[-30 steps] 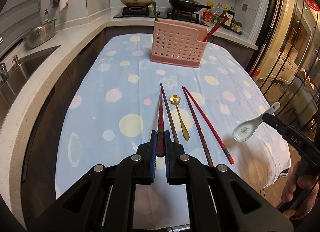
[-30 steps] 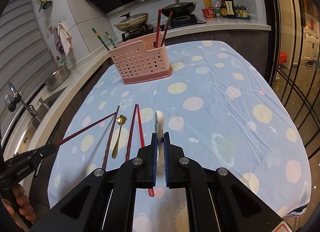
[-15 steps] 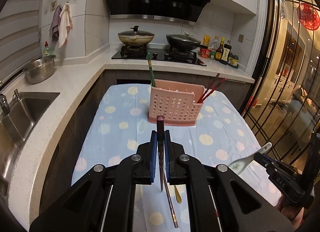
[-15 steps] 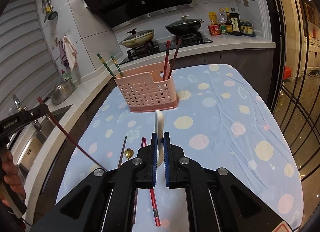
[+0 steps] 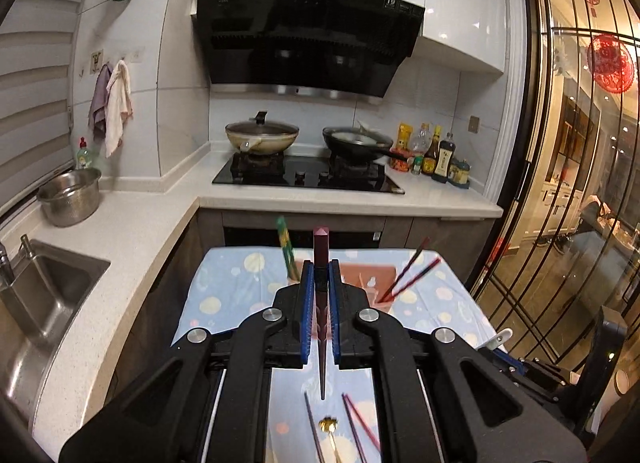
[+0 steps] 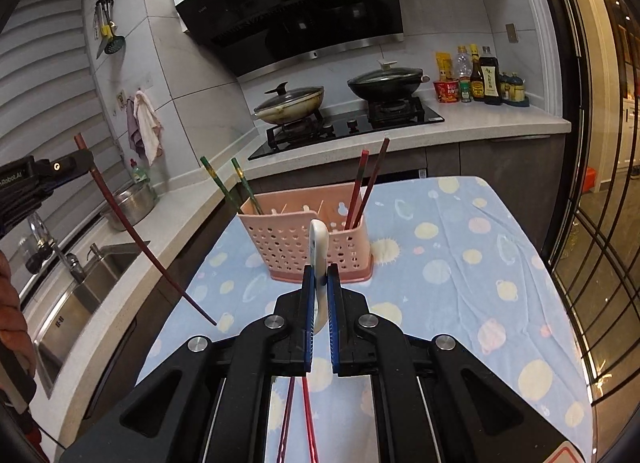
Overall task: Organize utensils
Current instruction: 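Lift the spoon and chopstick and carry both over the pink holder, then open both tools to drop the spoon and chopstick into the holder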
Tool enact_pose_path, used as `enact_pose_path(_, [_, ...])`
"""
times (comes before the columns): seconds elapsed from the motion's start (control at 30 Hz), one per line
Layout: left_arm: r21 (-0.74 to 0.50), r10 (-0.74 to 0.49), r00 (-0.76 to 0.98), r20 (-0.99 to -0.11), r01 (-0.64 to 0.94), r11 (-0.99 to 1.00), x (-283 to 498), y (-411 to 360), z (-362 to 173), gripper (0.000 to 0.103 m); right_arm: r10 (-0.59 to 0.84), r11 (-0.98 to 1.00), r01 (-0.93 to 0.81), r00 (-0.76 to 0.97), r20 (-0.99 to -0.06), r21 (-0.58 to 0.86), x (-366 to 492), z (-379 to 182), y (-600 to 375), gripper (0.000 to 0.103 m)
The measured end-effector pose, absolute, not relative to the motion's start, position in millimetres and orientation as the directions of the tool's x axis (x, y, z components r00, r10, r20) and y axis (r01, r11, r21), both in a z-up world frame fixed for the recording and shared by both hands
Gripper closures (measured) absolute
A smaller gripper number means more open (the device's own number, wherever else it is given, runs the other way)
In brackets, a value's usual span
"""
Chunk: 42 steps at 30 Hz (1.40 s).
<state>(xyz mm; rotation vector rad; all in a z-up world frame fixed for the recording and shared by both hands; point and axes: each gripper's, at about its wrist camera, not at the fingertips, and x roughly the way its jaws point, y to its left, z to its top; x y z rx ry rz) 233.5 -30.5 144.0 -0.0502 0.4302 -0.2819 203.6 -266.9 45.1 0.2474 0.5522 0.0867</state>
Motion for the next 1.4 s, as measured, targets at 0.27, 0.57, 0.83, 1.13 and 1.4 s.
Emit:
enact_pose_path(0.27, [-0.090, -0.288, 0.907, -0.306, 0.274, 0.958, 278.1, -46.8, 180.4, 0.096, 0.127, 0.971, -0.009, 0.867, -0.482, 0.240, 263.5, 69.2, -273.3, 0.097])
enact_pose_path(0.57, [-0.087, -0.252, 0.918, -0.306, 0.237, 0.968, 342.3, -58.9, 180.9, 0.096, 0.109, 0.976, -0.001, 0.866, -0.487, 0.216, 329.3, 73.3, -271.8, 0.097])
enact_pose_path(0.83, [-0.079, -0.235, 0.912, -0.337, 0.222, 0.972, 378.7, -64.8, 159.9, 0.096, 0.067, 0.989, 0.011, 0.847, -0.528, 0.145, 372.5, 57.2, -263.5, 0.097])
enact_pose_path(1.13, [-0.072, -0.225, 0.898, -0.378, 0.214, 0.974, 397.3, -71.1, 136.9, 0.096, 0.059, 0.991, 0.021, 0.819, -0.571, 0.132, 396.4, 32.8, -264.1, 0.097])
enact_pose_path(1.4, [-0.077, -0.225, 0.884, -0.409, 0.212, 0.974, 408.1, -73.2, 122.9, 0.096, 0.053, 0.992, 0.025, 0.807, -0.589, 0.124, 405.1, 22.9, -261.7, 0.097])
